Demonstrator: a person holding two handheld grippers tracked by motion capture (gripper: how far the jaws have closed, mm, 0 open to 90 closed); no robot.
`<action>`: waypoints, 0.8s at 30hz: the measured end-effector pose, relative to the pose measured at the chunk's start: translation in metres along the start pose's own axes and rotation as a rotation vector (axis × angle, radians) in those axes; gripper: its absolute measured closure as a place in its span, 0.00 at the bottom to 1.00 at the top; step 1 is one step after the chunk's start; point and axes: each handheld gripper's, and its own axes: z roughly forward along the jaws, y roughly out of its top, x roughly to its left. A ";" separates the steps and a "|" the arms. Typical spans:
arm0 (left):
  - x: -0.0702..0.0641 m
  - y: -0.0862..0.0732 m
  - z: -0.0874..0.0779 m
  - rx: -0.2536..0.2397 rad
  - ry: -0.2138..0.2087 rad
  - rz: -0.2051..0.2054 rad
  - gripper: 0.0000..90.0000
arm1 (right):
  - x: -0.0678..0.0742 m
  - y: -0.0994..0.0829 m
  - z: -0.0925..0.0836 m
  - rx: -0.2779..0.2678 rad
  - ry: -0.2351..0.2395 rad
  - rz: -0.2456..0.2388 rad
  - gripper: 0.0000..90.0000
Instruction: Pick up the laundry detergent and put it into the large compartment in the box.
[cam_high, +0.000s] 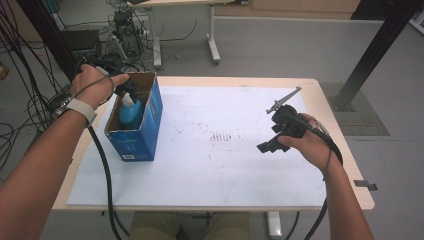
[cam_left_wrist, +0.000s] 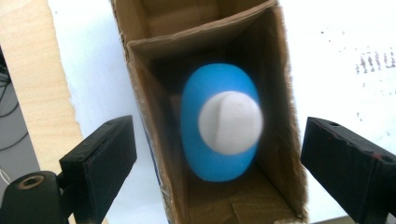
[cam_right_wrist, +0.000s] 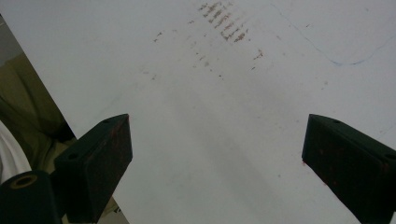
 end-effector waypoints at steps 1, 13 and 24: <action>-0.001 0.000 -0.002 -0.003 0.004 0.008 0.12 | 0.000 0.000 0.000 0.000 0.000 0.000 0.09; -0.015 0.007 -0.035 -0.027 -0.022 0.110 0.12 | -0.003 -0.002 -0.002 -0.003 0.000 0.003 0.09; -0.034 0.011 -0.065 -0.054 -0.054 0.215 0.11 | -0.004 -0.006 -0.006 -0.004 -0.011 0.013 0.09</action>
